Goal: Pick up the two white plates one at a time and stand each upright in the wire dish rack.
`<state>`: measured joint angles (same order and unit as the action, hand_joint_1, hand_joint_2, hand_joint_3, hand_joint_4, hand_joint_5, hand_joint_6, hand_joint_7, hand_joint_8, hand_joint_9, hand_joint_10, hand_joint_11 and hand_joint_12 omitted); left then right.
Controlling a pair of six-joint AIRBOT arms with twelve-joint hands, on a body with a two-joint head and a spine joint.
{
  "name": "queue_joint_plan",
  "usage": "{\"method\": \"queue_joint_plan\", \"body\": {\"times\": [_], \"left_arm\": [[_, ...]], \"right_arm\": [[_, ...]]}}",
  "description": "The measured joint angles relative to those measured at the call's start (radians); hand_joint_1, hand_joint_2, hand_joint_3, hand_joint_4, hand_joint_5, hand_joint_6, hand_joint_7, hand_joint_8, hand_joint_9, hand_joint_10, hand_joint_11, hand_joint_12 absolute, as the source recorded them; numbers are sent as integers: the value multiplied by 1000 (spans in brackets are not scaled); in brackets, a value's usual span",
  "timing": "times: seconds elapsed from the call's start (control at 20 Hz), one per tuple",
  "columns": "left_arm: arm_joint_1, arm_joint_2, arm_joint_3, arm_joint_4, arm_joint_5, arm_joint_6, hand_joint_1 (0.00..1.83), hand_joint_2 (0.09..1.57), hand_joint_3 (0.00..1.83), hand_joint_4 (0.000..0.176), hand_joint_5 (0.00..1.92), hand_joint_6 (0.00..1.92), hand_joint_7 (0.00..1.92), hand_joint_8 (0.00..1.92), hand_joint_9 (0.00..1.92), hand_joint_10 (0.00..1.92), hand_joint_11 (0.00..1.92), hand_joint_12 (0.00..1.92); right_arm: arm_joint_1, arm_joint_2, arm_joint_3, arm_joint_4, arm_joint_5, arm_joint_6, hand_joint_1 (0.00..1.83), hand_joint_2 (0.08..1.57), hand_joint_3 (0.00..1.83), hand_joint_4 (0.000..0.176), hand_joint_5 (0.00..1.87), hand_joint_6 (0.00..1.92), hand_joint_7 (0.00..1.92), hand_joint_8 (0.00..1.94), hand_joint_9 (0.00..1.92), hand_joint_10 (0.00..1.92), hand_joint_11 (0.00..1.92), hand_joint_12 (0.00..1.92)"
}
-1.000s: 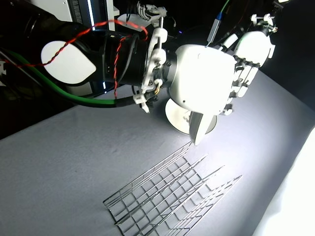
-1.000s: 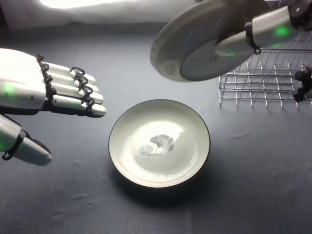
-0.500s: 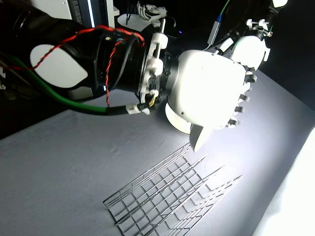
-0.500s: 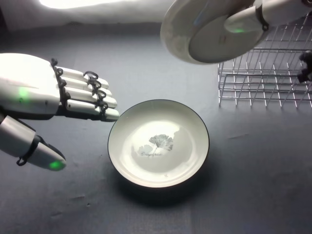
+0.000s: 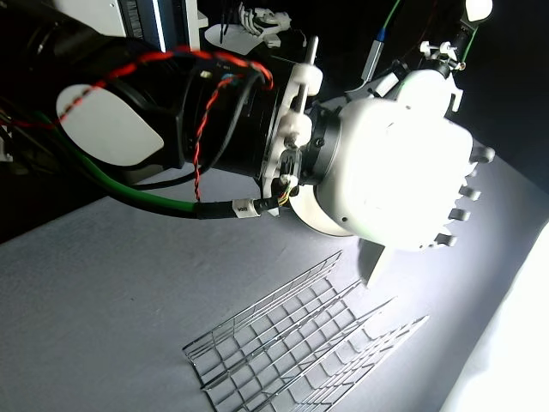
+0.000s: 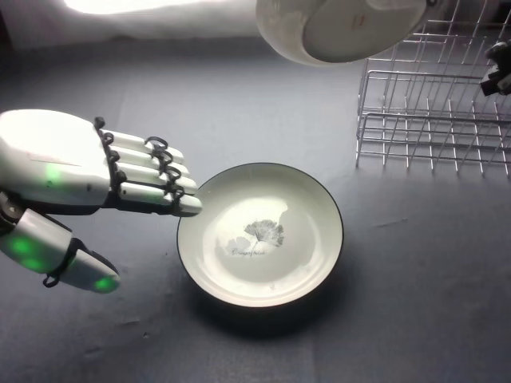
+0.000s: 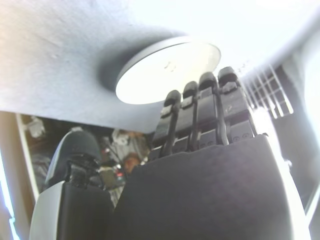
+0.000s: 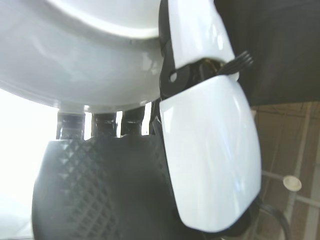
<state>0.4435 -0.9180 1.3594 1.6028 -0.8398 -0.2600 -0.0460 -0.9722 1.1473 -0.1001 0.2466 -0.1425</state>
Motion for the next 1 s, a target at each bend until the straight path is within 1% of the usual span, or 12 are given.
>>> {"method": "queue_joint_plan", "body": {"times": [0.1,0.15,0.25,0.35,0.45,0.5,0.55,0.6,0.65,0.8,0.9,1.0], "left_arm": [[0,-1,-3,-11,8,3,0,1243,9,0,0,0,0,0,0,0,0,0],[0,-1,-3,-13,15,5,0,1240,7,0,0,0,0,0,0,0,0,0],[10,-4,-3,-15,23,11,0,1239,6,0,0,0,0,0,0,0,0,0],[27,-16,-3,-12,29,13,0,1238,5,0,0,0,0,0,0,0,0,0],[48,-18,-16,-12,31,16,0,1246,7,0,6,2,0,0,0,0,0,0],[48,-18,-21,-13,30,16,0,1249,8,0,9,4,0,0,0,0,0,0],[48,-18,-26,-14,32,16,0,1247,7,0,12,4,0,0,0,0,0,0],[48,-18,-33,-13,32,16,0,1248,7,0,2,0,0,0,0,0,0,0],[48,-18,-38,-13,33,16,0,1249,7,0,0,0,0,0,0,0,0,0],[54,-18,-55,-14,32,16,0,1247,5,0,1,0,0,0,0,0,0,0],[58,-18,-62,-13,40,16,0,1238,1,0,1,0,0,0,0,0,0,0],[59,-17,-62,-14,44,17,0,1240,2,0,15,6,0,0,0,0,0,0]], "right_arm": [[6,3,1,0,-5,-4,1389,1058,0,0,1027,890,1160,602,1019,1019,850,1076],[6,10,1,-1,-6,-4,1387,1065,0,0,1013,905,1140,621,1008,1059,847,1120],[6,30,3,-16,-16,-5,1386,1067,0,0,1010,930,1141,621,998,1056,843,1131],[6,47,3,-37,-26,-7,1390,1056,0,0,1023,898,1182,556,1023,1015,862,1108],[6,63,4,-70,-45,-8,1389,1067,0,0,985,905,1166,642,994,1057,845,1161],[6,69,5,-82,-51,-9,1471,1073,1,0,973,879,1136,630,989,965,846,1467],[6,76,4,-89,-58,-10,1403,1074,2,0,976,938,1135,672,980,1045,821,1264],[6,80,4,-97,-60,-10,1394,1060,0,0,1014,876,1177,590,1019,1031,866,1162],[6,84,4,-100,-61,-10,1392,1052,1,0,1031,848,1192,547,1036,1022,874,1123],[6,105,4,-131,-80,-9,1390,1054,0,0,1037,858,1196,513,1024,1044,859,1095],[2,121,4,-156,-97,-8,1388,1057,1,0,1022,875,1172,570,1027,1029,846,1103],[-9,132,4,-175,-101,-8,1388,1057,1,0,1021,876,1173,568,1028,1032,847,1103]]}}
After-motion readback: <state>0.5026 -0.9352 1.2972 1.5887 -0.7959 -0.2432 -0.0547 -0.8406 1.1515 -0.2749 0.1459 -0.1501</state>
